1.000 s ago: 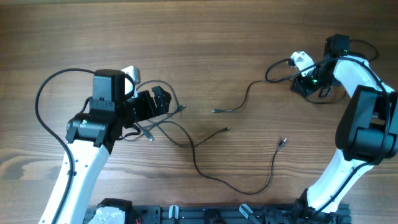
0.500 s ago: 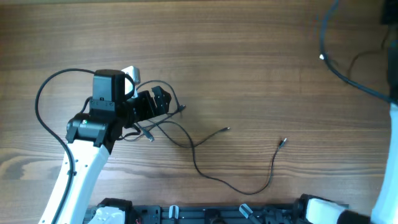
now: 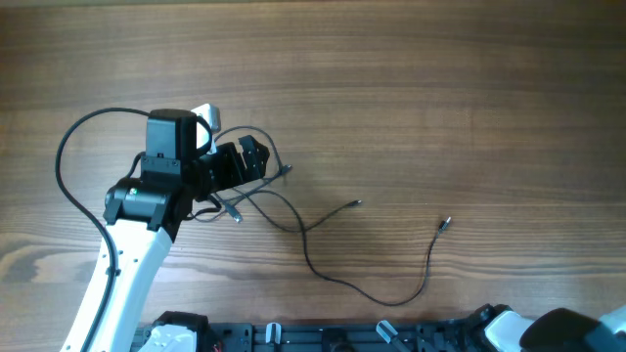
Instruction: Untangle cables
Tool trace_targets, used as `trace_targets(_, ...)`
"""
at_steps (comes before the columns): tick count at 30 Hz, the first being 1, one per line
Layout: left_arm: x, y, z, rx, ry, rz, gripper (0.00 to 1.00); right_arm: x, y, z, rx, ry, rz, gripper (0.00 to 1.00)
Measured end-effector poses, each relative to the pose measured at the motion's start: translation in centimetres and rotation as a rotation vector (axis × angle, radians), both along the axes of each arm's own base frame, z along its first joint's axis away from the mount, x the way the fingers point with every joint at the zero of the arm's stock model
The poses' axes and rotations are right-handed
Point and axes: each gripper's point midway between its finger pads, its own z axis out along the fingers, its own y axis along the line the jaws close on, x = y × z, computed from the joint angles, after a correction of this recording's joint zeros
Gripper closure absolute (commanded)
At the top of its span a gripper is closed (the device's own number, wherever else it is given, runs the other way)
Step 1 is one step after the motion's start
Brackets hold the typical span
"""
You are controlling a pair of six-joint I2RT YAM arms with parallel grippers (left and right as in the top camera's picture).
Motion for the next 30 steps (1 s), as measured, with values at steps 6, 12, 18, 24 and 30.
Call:
trace_targets(6, 0.0, 0.0, 0.0, 0.0, 0.001, 0.0, 0.0, 3.6, -2.5, -15.3, 0.376, 0.27, 0.06, 0.96)
trace_targets(12, 0.0, 0.0, 0.0, -0.001, 0.0, 0.0, 0.0, 3.7, -2.4, -27.6, 0.69, 0.469, 0.048, 0.18)
trace_targets(18, 0.0, 0.0, 0.0, 0.0, 0.0, 0.0, 0.0, 3.1, -1.7, -31.7, 0.806, 0.538, 0.034, 0.0)
trace_targets(24, 0.0, 0.0, 0.0, 0.0, 0.0, 0.0, 0.0, 1.8, 0.0, -32.9, 0.889, 0.597, 0.031, 0.0)
trace_targets(30, 0.0, 0.0, 0.0, 0.0, 0.0, 0.0, 0.0, 6.4, 8.6, -32.8, 1.052, 0.56, 0.521, 0.0)
